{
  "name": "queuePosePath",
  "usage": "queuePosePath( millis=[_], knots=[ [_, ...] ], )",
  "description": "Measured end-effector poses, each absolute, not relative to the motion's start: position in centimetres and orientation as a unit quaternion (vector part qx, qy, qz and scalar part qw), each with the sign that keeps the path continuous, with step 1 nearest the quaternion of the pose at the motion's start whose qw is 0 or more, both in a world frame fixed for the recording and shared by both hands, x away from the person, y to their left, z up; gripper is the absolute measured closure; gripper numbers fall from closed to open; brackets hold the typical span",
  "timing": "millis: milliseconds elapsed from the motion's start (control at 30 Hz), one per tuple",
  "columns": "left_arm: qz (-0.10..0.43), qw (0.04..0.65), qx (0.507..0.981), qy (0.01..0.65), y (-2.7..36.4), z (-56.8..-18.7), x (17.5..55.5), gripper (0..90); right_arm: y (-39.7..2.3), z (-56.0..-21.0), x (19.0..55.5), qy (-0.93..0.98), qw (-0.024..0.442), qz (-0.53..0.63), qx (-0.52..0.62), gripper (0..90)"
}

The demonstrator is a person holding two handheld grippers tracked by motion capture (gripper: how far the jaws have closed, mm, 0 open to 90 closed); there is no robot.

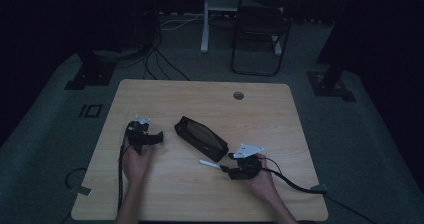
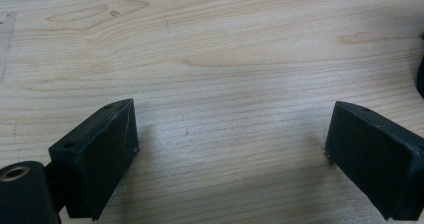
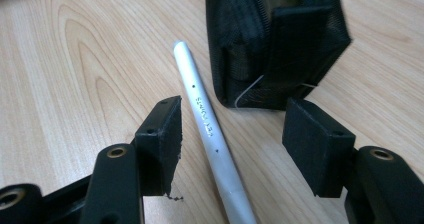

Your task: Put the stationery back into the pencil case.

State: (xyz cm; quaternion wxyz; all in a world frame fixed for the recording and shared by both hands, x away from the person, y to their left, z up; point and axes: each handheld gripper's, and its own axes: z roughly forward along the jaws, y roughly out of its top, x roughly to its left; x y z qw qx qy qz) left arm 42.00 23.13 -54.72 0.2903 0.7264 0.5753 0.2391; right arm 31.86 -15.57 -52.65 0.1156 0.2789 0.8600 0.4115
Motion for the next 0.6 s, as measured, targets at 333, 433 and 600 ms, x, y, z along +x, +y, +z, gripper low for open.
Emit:
queuePosePath(
  millis=[333,433,600],
  knots=[
    [0.239,0.290,0.726,0.575,23.1,-54.7,42.0,7.1,-14.3,-53.5,31.9,0.876,0.102,0.400,0.250,55.7],
    [0.239,0.290,0.726,0.575,23.1,-54.7,42.0,7.1,-14.1,-53.7,32.0,0.876,0.102,0.400,0.250,57.5],
    [0.239,0.290,0.726,0.575,23.1,-54.7,42.0,7.1,-13.3,-54.0,31.8,0.882,0.108,0.391,0.240,58.8]
  ],
)
